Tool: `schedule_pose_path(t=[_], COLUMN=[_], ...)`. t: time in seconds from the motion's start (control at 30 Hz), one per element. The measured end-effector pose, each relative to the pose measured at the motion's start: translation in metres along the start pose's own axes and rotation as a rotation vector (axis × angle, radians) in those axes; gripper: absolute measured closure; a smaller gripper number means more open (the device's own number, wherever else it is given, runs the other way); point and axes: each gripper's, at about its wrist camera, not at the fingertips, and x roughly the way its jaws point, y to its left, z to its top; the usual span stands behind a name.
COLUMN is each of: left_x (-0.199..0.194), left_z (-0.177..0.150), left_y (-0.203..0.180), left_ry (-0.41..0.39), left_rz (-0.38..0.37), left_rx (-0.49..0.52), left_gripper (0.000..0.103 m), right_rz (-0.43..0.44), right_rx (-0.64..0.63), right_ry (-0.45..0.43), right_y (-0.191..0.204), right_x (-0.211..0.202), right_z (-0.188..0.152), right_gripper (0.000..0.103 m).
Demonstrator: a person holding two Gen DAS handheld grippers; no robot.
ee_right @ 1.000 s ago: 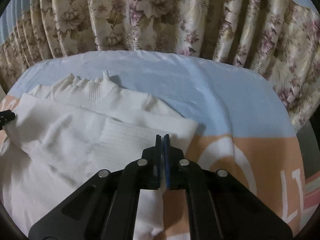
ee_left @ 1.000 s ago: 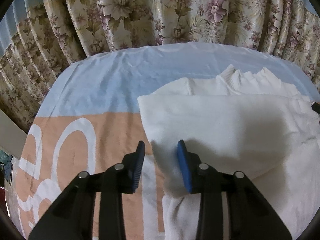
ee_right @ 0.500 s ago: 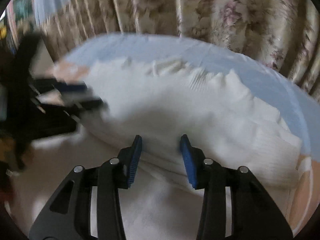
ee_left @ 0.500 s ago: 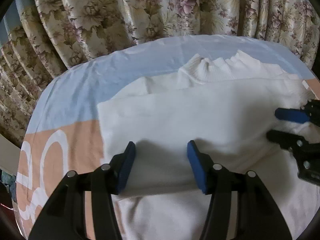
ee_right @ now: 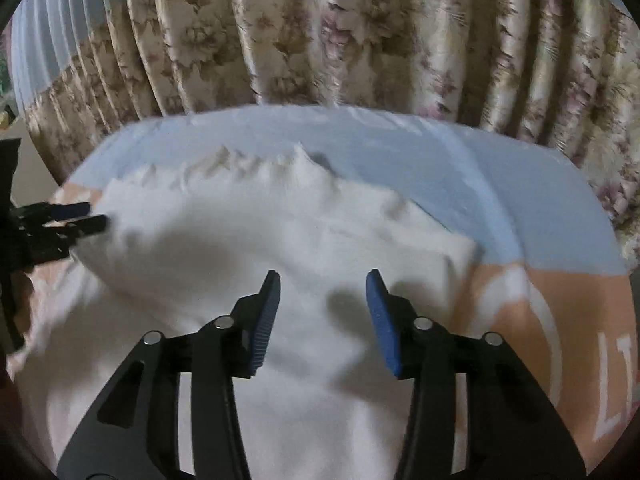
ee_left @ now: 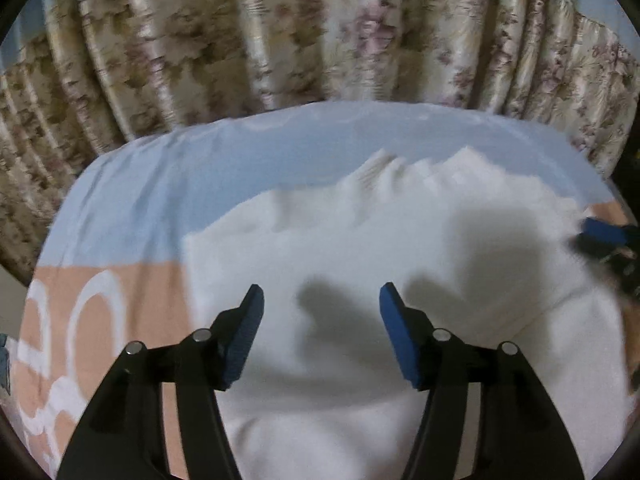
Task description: Fold small clothes
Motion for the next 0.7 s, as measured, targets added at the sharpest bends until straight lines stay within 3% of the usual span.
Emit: schedule_pose_path(t=[0.1, 0.17, 0.23, 0.33, 0.43, 0.5, 0.57, 0.6, 0.7], left_x=[0.019, 0.037, 0.049, 0.045, 0.039, 0.033, 0.023, 0.018, -0.007], left_z=[0.016, 0.017, 0.014, 0.01, -0.001, -0.01, -0.018, -0.02, -0.03], left_y=[-0.037, -0.053, -0.06, -0.043, -0.003, 0.02, 0.039, 0.046, 0.049], left_ry=[0.004, 0.04, 0.023, -0.001, 0.003, 0.003, 0.011, 0.014, -0.006], left_rz=[-0.082, -0.085, -0.041, 0.001, 0.034, 0.038, 0.068, 0.072, 0.099], left_rx=[0.035, 0.068, 0.13, 0.145, 0.119, 0.1, 0.076, 0.057, 0.017], left_gripper=[0.04, 0.04, 0.037, 0.033, 0.026, 0.024, 0.023, 0.024, 0.026], right_rz=[0.012, -0.019, -0.048, -0.074, -0.084, -0.099, -0.12, -0.124, -0.068], right_rx=[-0.038, -0.079, -0.104, -0.089, -0.053, -0.045, -0.046, -0.041, -0.02], right_ry=[0.03, 0.05, 0.063, 0.043, 0.039, 0.034, 0.034, 0.032, 0.008], right_y=[0.02, 0.025, 0.021, 0.001, -0.02, -0.028, -0.028, -0.027, -0.014], right_x=[0.031, 0.046, 0.053, 0.044, 0.035, 0.027, 0.021, 0.016, -0.004], right_z=[0.014, 0.015, 0.012, 0.005, 0.0, -0.001, -0.003, -0.004, -0.011], right_gripper=[0.057, 0.058, 0.059, 0.061, 0.079, 0.081, 0.073, 0.059, 0.055])
